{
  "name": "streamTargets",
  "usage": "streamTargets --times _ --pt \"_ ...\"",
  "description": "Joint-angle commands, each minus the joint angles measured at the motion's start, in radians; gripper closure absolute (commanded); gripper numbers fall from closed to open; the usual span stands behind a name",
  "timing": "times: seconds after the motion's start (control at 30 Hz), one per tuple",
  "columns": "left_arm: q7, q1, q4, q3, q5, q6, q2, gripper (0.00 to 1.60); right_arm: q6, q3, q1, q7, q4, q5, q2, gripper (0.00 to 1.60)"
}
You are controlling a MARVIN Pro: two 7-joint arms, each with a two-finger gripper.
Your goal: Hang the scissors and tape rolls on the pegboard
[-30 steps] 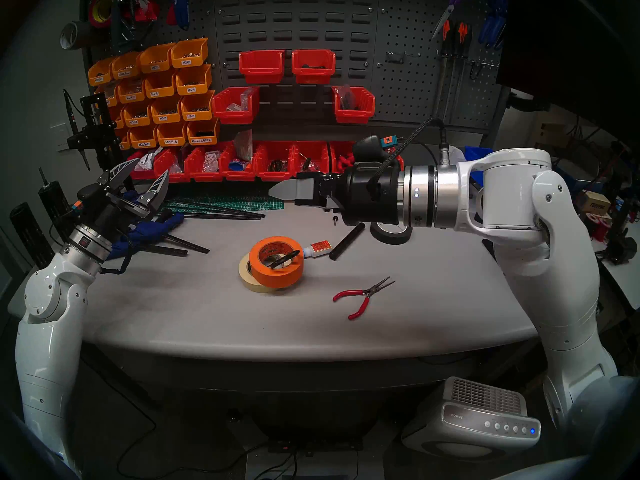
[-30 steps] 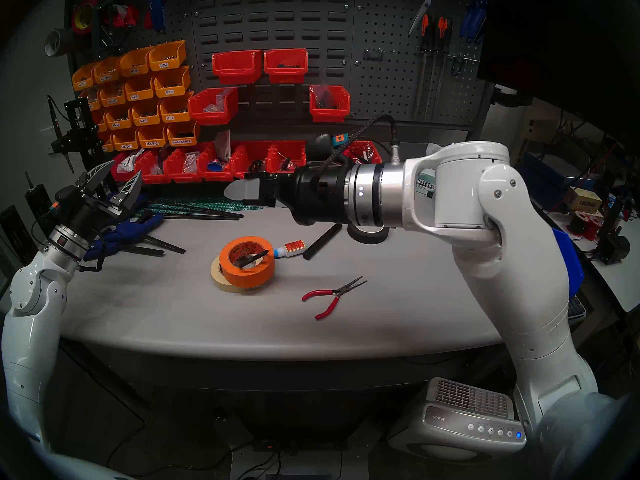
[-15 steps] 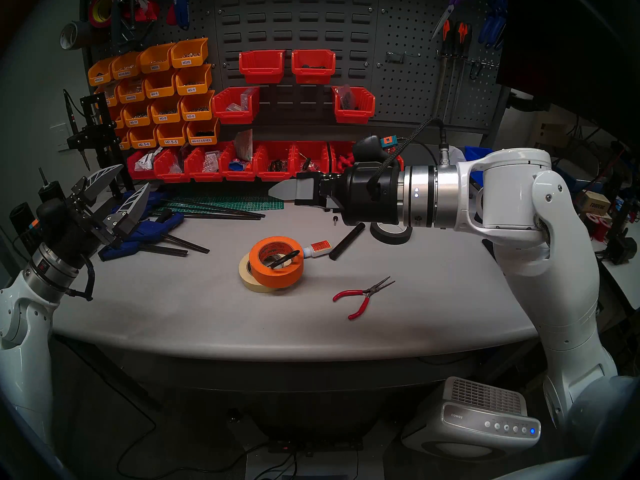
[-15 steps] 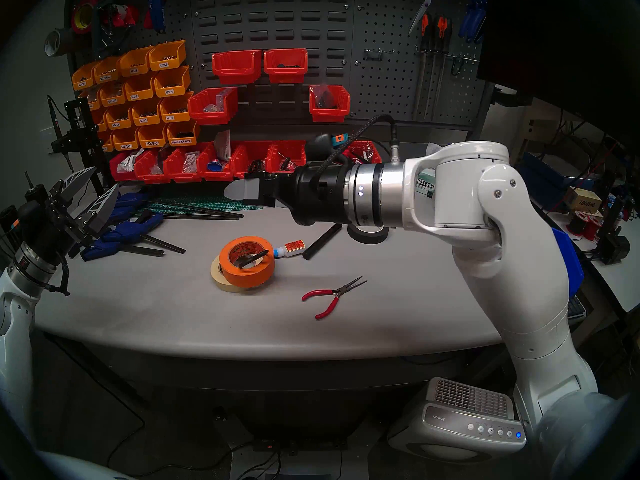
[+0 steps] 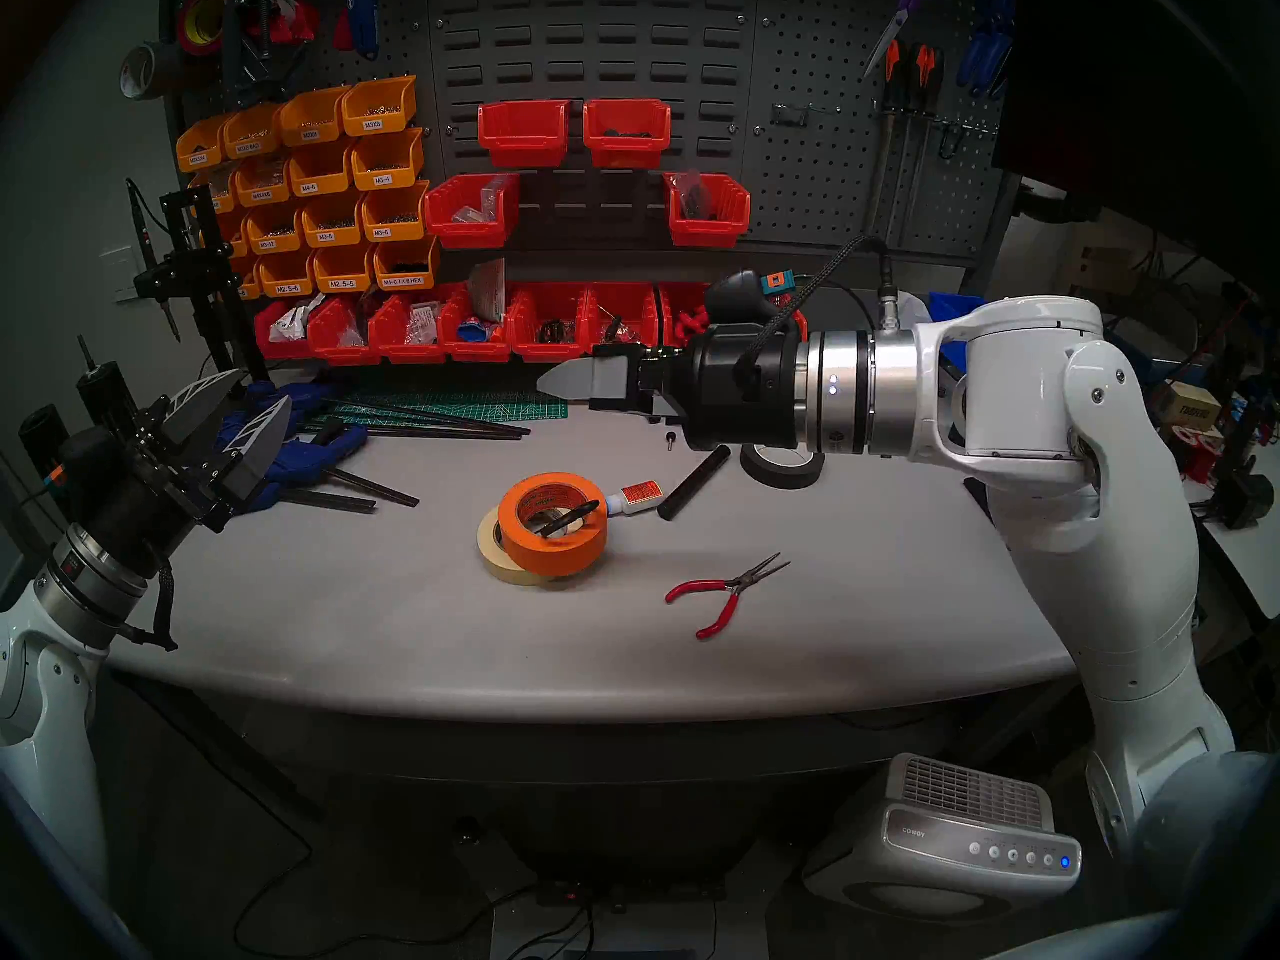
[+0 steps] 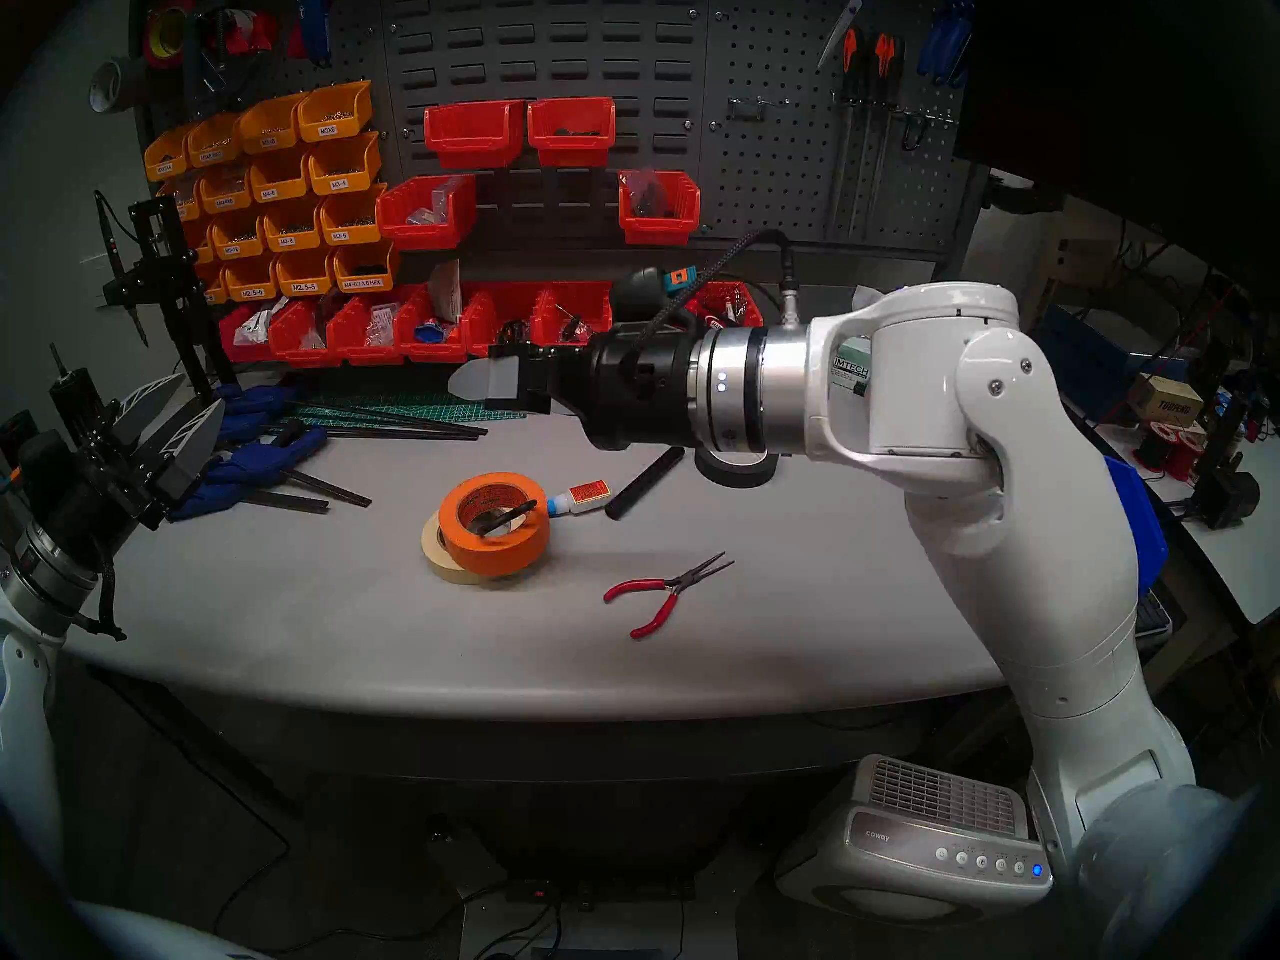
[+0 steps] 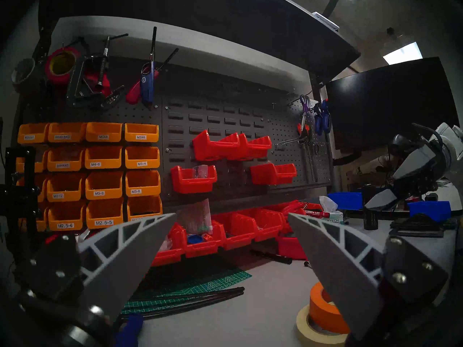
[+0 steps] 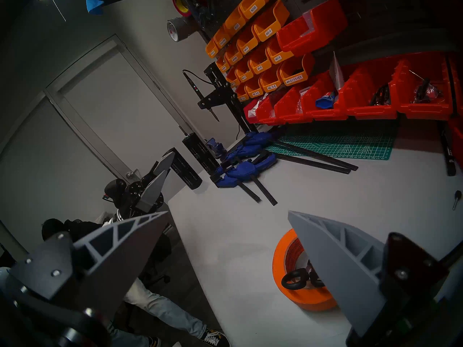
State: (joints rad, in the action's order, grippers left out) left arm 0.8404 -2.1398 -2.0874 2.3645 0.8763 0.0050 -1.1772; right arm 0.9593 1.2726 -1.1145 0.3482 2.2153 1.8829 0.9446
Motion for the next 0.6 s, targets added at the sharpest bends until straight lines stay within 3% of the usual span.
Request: streamTargets --times 0.0,0.57 --pt "-0.013 0.009 -0.036 0.007 0.007 -0.004 -0.012 0.00 -0.003 0.016 0.022 -0.004 0.014 -0.003 0.002 0.00" --pt "-0.015 0.011 -0.038 0.007 0.004 0.000 -0.016 0.00 -0.003 0.017 0.021 -0.005 0.014 -0.005 0.003 0.00"
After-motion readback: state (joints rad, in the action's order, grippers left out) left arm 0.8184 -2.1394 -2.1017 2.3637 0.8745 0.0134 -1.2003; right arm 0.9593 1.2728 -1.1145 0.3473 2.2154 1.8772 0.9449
